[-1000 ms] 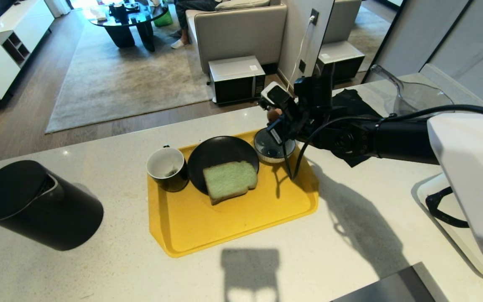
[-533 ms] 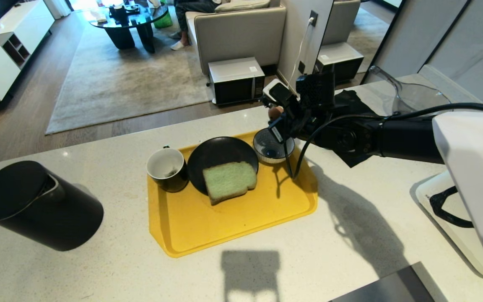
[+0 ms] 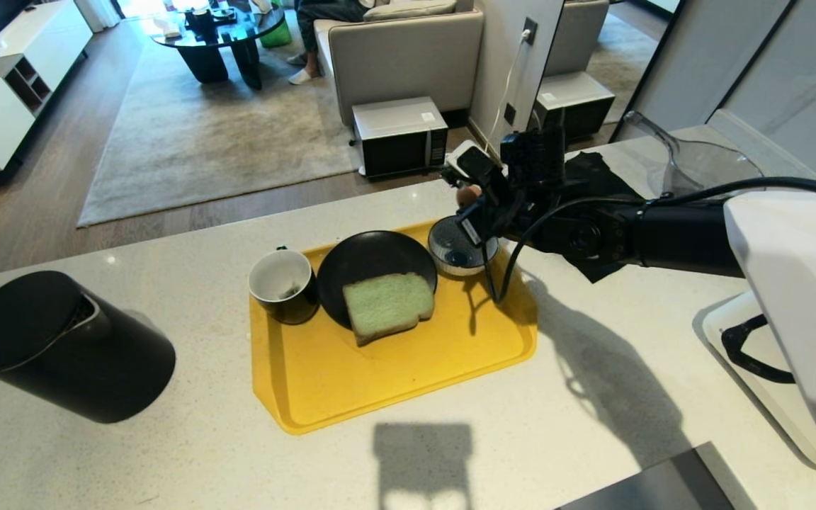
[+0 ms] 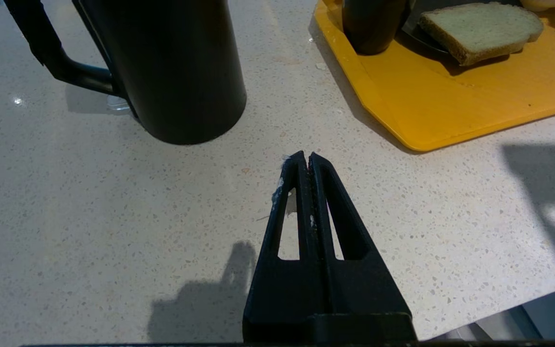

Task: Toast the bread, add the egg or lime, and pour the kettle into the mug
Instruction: Put the egg in the bowl

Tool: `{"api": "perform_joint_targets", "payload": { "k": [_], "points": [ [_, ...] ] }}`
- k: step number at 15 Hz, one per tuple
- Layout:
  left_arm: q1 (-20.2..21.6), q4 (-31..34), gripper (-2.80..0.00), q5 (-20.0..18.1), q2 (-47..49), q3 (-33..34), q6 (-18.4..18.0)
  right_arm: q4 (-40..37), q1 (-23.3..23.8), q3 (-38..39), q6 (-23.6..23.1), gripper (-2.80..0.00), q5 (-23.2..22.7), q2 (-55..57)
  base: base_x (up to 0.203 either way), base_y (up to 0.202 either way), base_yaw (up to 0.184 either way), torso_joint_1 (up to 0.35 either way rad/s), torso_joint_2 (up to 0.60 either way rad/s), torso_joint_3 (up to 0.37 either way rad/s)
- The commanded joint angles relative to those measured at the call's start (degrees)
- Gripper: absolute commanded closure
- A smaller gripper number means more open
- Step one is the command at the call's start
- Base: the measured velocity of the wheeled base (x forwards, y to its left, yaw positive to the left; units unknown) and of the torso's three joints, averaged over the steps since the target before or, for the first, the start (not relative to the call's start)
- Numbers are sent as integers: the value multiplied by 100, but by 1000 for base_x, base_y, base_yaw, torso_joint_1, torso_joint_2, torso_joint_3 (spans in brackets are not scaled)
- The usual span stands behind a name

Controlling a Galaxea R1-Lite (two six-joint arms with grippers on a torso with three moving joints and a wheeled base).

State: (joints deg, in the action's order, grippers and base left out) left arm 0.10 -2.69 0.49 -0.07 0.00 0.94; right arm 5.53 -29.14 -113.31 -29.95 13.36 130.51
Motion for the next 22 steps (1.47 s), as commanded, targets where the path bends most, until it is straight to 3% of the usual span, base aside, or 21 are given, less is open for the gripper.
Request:
{"api": "perform_joint_targets", "payload": {
  "k": [1,13,22],
  "points": [
    [-1,-3,0,4,-10,92,-4,9,-4,20,-19,0,9,21,0,0,0,0,0,0],
    [-1,-3,0,4,-10,97,3,-99,22,1056,-58,0,-164,-728,0,0,0,2,0,-44],
    [-1,-3,0,4,-10,97,3,-483,13,414,-345,0,-141,-210,0,0,0,0,0,0]
  ]
}}
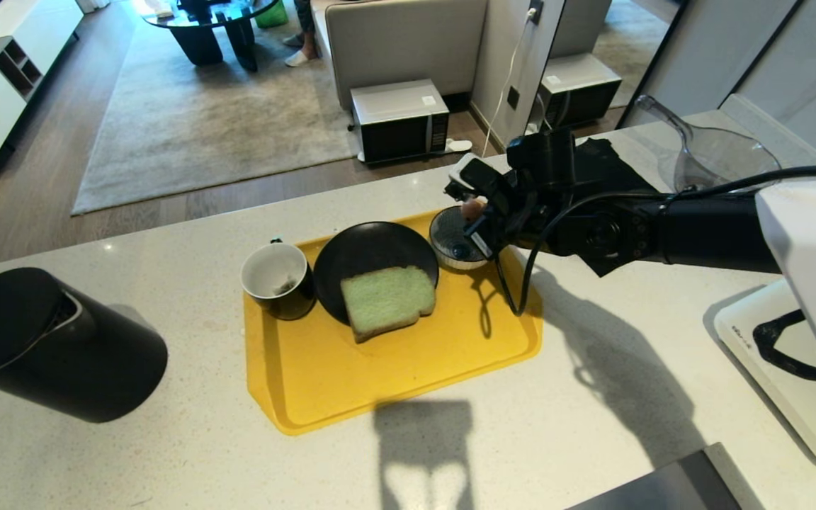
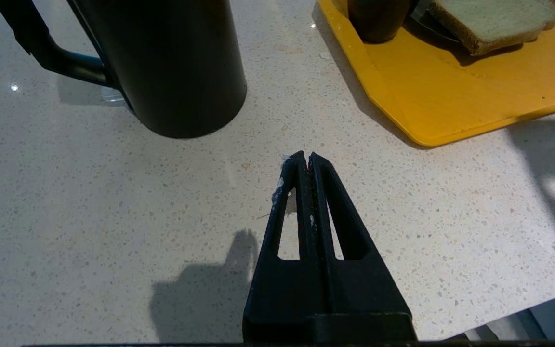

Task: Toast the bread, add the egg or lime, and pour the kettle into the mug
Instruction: Put the egg in the bowl

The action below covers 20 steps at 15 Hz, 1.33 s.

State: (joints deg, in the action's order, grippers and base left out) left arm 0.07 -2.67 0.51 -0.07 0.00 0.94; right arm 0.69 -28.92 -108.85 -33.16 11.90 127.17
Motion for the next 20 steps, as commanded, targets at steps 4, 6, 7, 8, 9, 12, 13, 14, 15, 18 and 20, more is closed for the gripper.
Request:
{"api": "perform_joint_targets", "payload": {
  "k": [4,6,7,8,9,12,13,14,15,18,20],
  "points": [
    [1,-5,0,2,-10,97,3,-7,-18,15,-24,0,6,213,0,0,0,0,0,0],
    [1,-5,0,2,-10,97,3,-16,-26,35,-30,0,6,253,0,0,0,0,0,0],
    [1,-5,0,2,-10,97,3,-16,-26,30,-81,0,6,273,0,0,0,0,0,0],
    [1,-5,0,2,-10,97,3,-13,-26,30,-103,0,6,298,0,0,0,0,0,0],
    [1,-5,0,2,-10,92,7,-16,-26,30,-103,0,6,300,0,0,0,0,0,0],
    [1,-5,0,2,-10,97,10,-8,-26,30,-112,0,6,300,0,0,0,0,0,0],
    [1,-5,0,2,-10,97,3,-7,-26,30,-121,0,14,291,0,0,0,0,0,0],
    [1,-5,0,2,-10,97,12,-11,-26,21,-140,0,14,275,0,0,0,0,0,0],
    [1,-5,0,2,-10,97,12,-16,-26,21,-147,0,14,265,0,0,0,0,0,0],
    [1,-5,0,2,-10,97,12,-8,-26,65,-147,0,23,229,0,0,0,0,0,0],
    [1,-5,0,2,-10,96,20,-7,-26,74,-147,0,32,212,0,0,0,0,0,0]
  ]
}}
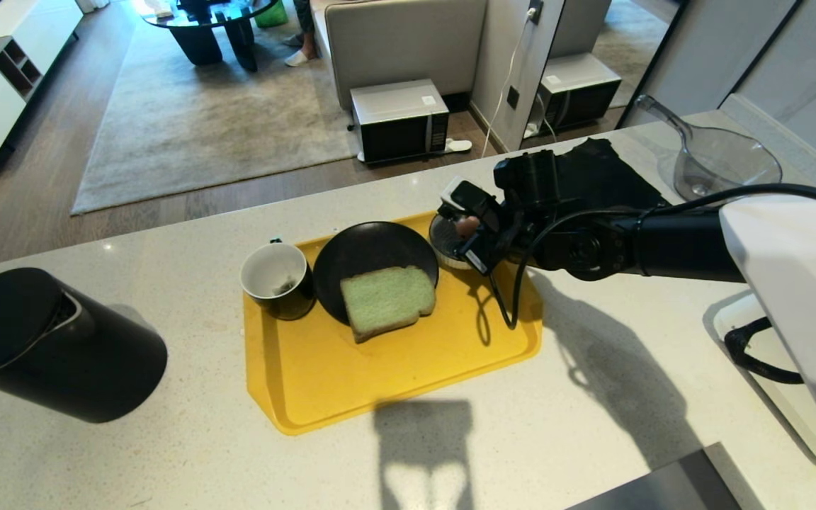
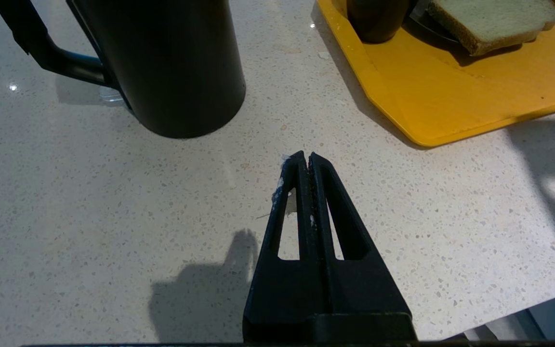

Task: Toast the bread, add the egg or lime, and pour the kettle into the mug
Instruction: Put the egg in the bowl

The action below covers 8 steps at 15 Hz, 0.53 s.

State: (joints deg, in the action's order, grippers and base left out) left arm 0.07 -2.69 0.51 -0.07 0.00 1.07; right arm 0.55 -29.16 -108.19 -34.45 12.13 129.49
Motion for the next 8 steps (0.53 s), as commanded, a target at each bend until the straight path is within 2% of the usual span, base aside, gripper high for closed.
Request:
{"api": "perform_joint_targets", "payload": {
  "k": [1,8],
  "points": [
    [1,-3,0,2,-10,97,7,7,-2,26,-27,-280,9,-20,0,0,0,0,0,0],
    [1,-3,0,2,-10,97,16,29,-64,18,9,-280,26,-76,0,0,0,0,0,0]
  ]
}}
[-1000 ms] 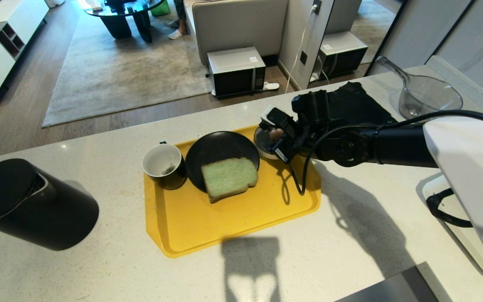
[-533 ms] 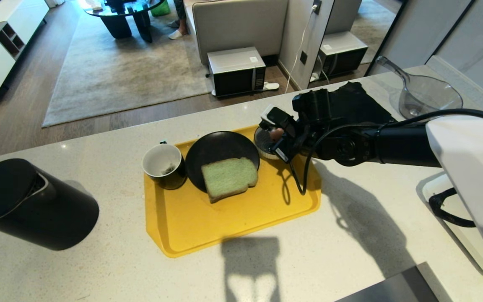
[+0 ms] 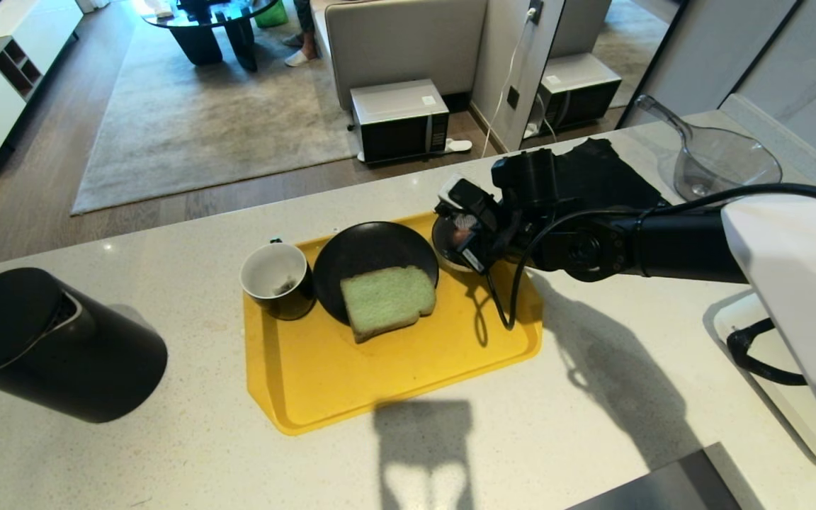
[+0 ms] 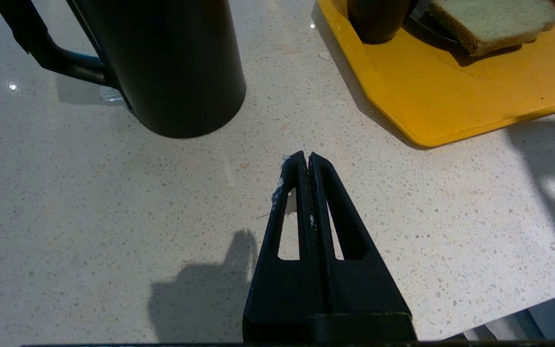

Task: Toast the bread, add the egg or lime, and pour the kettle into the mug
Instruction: Put the egg in the bowl, then pick up the kettle

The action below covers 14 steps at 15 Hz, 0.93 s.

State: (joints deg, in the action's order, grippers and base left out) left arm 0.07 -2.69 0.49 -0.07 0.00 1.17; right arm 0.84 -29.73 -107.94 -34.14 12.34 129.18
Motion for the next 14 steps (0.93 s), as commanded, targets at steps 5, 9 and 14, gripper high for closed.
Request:
{"api": "perform_joint_targets", "payload": {
  "k": [5,9,14],
  "points": [
    [1,-3,0,4,-10,97,-3,-20,-6,-64,-23,-280,6,-233,0,0,0,0,0,0],
    [1,-3,0,4,-10,97,-3,-14,2,-3,13,-280,6,-399,0,0,0,0,0,0],
    [1,-3,0,4,-10,97,14,47,-41,386,807,-280,-9,-1125,0,0,0,0,0,0]
  ]
}}
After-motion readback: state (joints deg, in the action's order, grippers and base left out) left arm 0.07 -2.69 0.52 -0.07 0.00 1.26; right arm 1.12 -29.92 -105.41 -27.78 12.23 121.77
